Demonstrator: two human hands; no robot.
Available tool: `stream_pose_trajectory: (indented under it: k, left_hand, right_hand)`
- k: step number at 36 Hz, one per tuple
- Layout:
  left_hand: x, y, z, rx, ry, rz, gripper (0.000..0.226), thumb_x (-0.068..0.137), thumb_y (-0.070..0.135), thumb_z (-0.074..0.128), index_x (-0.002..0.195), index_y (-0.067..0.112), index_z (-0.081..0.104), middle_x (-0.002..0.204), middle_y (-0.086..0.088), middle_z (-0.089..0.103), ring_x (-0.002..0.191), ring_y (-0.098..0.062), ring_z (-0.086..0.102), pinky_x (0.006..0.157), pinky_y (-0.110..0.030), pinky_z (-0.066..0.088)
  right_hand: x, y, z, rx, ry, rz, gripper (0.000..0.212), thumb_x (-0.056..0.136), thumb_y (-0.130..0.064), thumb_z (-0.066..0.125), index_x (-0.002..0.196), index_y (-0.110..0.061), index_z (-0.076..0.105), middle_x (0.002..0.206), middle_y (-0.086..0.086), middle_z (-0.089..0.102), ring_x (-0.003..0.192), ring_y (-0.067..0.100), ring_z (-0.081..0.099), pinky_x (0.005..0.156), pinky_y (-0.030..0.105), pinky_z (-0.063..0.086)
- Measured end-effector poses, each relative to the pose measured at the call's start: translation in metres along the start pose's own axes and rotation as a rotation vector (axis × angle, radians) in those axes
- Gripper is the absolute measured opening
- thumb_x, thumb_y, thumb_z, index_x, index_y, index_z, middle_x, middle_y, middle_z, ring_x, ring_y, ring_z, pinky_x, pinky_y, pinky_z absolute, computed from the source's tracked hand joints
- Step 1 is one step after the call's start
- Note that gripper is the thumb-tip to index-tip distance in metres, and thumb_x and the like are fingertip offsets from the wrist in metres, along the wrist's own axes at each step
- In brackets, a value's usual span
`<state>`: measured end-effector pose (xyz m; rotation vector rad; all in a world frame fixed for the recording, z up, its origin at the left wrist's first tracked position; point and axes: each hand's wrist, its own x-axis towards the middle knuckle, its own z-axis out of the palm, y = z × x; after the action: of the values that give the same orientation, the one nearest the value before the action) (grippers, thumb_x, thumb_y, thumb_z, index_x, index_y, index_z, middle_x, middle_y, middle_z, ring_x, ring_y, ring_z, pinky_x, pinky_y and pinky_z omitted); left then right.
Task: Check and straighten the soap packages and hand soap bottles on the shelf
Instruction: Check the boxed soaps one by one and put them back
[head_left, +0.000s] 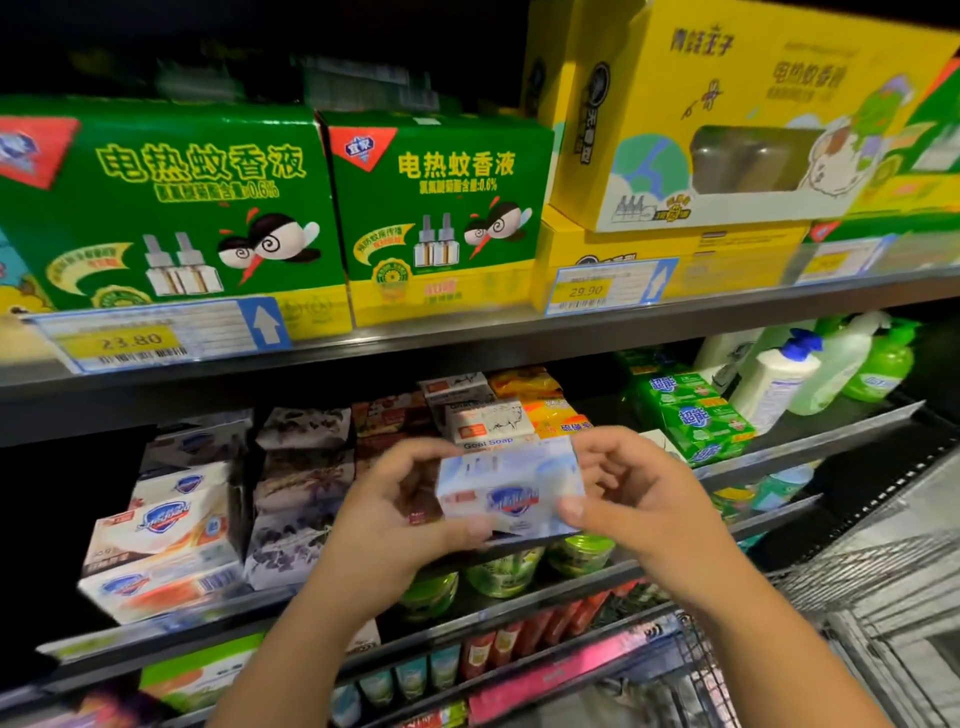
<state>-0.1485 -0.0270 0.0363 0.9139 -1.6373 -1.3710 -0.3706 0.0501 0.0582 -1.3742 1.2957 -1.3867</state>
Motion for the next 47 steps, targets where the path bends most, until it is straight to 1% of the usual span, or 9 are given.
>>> stream_pose_trajectory:
  k: [3, 9, 15, 20, 25, 32, 38, 44, 47]
  left_hand:
    - [0.004, 0.015, 0.008, -0.181, -0.004, -0.15, 0.043, 0.072, 0.016, 0.081, 0.111, 0.022, 0.063, 0.093, -0.009, 0.074, 0.079, -0.021, 0.07, 0.06, -0.026, 0.054]
    - [0.009, 0.009, 0.008, -0.077, -0.048, -0.43, 0.029, 0.088, 0.039, 0.068, 0.103, 0.014, 0.07, 0.072, -0.015, 0.069, 0.054, -0.022, 0.055, 0.044, -0.026, 0.038]
    - [0.014, 0.01, 0.002, -0.106, 0.01, -0.263, 0.038, 0.072, 0.022, 0.087, 0.104, 0.026, 0.067, 0.096, -0.01, 0.073, 0.081, -0.026, 0.069, 0.061, -0.033, 0.054]
    - [0.013, 0.013, -0.009, -0.013, -0.021, -0.028, 0.047, 0.063, -0.006, 0.084, 0.1, 0.019, 0.069, 0.097, 0.012, 0.075, 0.09, -0.003, 0.07, 0.068, -0.013, 0.053]
    - [0.007, 0.007, -0.016, 0.002, 0.005, 0.046, 0.04, 0.069, 0.014, 0.084, 0.105, 0.027, 0.07, 0.104, 0.011, 0.073, 0.095, -0.008, 0.07, 0.07, -0.018, 0.056]
    - [0.002, -0.001, -0.04, 0.808, -0.11, 0.255, 0.081, 0.061, 0.078, 0.068, 0.134, 0.049, 0.049, 0.138, 0.03, 0.038, 0.128, 0.006, 0.037, 0.104, -0.014, 0.033]
    - [0.0, 0.007, -0.053, 1.09, -0.074, 0.209, 0.088, 0.068, 0.08, 0.059, 0.144, 0.041, 0.039, 0.137, 0.012, 0.05, 0.123, -0.015, 0.05, 0.098, -0.033, 0.047]
    - [0.003, 0.004, -0.092, 0.964, 0.011, 0.04, 0.077, 0.079, 0.06, 0.072, 0.146, 0.042, 0.039, 0.144, 0.019, 0.045, 0.13, -0.007, 0.044, 0.092, -0.011, 0.032]
    - [0.004, 0.004, -0.121, 1.024, 0.11, 0.053, 0.072, 0.083, 0.046, 0.074, 0.147, 0.034, 0.042, 0.145, 0.014, 0.048, 0.129, -0.006, 0.044, 0.085, 0.006, 0.021]
  right_hand:
    - [0.004, 0.001, 0.004, 0.077, 0.014, 0.207, 0.044, 0.073, -0.042, 0.082, 0.106, -0.015, 0.07, 0.095, 0.035, 0.057, 0.076, 0.028, 0.06, 0.066, 0.031, 0.05]
    - [0.007, 0.007, 0.008, -0.056, -0.038, 0.51, 0.033, 0.092, -0.039, 0.066, 0.105, -0.01, 0.069, 0.093, 0.03, 0.067, 0.051, 0.022, 0.061, 0.06, 0.032, 0.048]
    - [0.015, 0.011, -0.004, -0.012, -0.11, 0.236, 0.035, 0.08, -0.019, 0.081, 0.112, -0.014, 0.066, 0.082, 0.005, 0.066, 0.076, 0.018, 0.063, 0.069, 0.027, 0.052]
    - [0.019, 0.009, -0.007, -0.019, -0.046, 0.055, 0.047, 0.071, 0.01, 0.079, 0.108, -0.017, 0.069, 0.095, -0.003, 0.071, 0.08, 0.011, 0.063, 0.072, 0.025, 0.055]
    - [0.027, 0.02, 0.002, 0.042, -0.051, 0.051, 0.047, 0.065, -0.015, 0.092, 0.109, -0.019, 0.072, 0.087, 0.014, 0.064, 0.079, 0.014, 0.058, 0.073, 0.025, 0.051]
    - [0.042, 0.022, 0.038, 0.051, -0.1, 0.306, 0.014, 0.079, -0.023, 0.081, 0.089, -0.014, 0.076, 0.078, 0.014, 0.069, 0.066, 0.025, 0.055, 0.062, 0.033, 0.044]
    - [0.057, 0.021, 0.077, 0.123, -0.077, 0.324, 0.035, 0.074, -0.03, 0.075, 0.095, -0.003, 0.075, 0.094, 0.036, 0.068, 0.079, 0.033, 0.059, 0.074, 0.042, 0.044]
    - [0.08, 0.032, 0.079, -0.595, -0.055, 0.058, 0.019, 0.096, -0.029, 0.064, 0.11, -0.022, 0.073, 0.104, -0.008, 0.072, 0.099, 0.013, 0.065, 0.081, 0.019, 0.047]
    - [0.09, 0.05, 0.07, -1.055, -0.046, -0.239, 0.032, 0.091, -0.025, 0.068, 0.122, -0.017, 0.069, 0.111, 0.005, 0.07, 0.107, 0.029, 0.059, 0.092, 0.035, 0.049]
